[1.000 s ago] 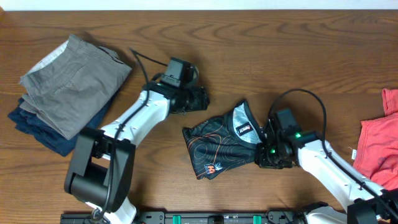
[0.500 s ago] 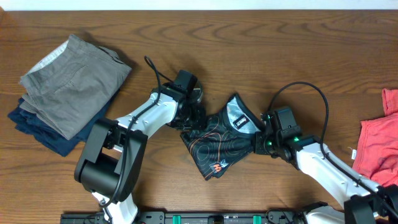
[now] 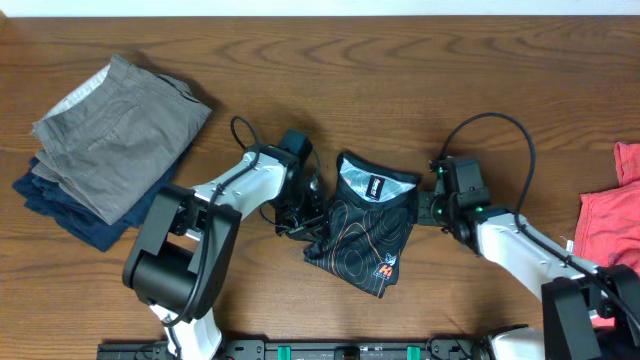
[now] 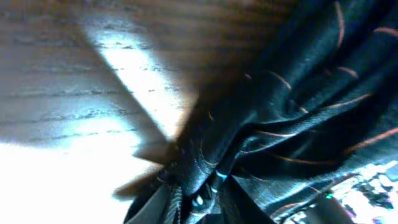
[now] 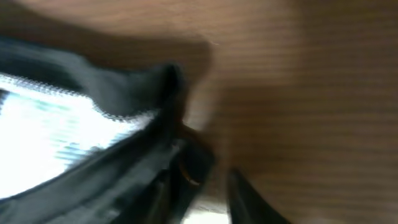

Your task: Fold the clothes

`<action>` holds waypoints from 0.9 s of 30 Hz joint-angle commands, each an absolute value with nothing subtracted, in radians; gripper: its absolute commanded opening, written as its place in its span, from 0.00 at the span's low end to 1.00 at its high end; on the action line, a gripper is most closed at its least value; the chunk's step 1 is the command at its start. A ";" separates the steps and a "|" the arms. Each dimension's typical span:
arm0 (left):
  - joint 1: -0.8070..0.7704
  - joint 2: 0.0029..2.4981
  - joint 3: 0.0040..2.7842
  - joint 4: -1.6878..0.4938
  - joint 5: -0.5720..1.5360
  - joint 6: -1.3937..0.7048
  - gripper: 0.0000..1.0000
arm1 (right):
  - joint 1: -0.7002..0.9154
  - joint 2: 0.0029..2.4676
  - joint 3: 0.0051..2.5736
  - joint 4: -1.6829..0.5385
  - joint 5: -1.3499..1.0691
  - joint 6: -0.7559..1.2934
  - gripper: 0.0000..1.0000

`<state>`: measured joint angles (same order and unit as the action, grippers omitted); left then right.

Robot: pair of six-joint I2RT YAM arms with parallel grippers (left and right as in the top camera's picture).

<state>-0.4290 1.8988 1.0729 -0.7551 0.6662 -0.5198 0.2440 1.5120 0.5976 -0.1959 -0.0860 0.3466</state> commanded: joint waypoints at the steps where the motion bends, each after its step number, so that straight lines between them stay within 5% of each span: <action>1: -0.387 1.845 1.095 -0.757 0.650 -0.559 0.36 | 0.227 1.518 0.628 -0.253 -0.072 0.313 0.41; 2: -0.373 1.833 1.098 -0.750 0.617 -0.558 0.44 | 0.228 1.518 0.628 -0.274 -0.072 0.313 0.45; 5: -0.334 1.804 1.098 -0.665 0.563 -0.539 0.99 | 0.228 1.518 0.628 -0.325 -0.072 0.313 0.57; 15: -0.315 1.842 1.098 -0.390 0.663 -0.163 0.98 | 0.229 1.518 0.627 -0.382 -0.087 0.313 0.66; 27: -0.347 2.039 1.098 -0.231 0.916 -0.187 0.98 | 0.230 1.518 0.627 -0.386 -0.087 0.313 0.66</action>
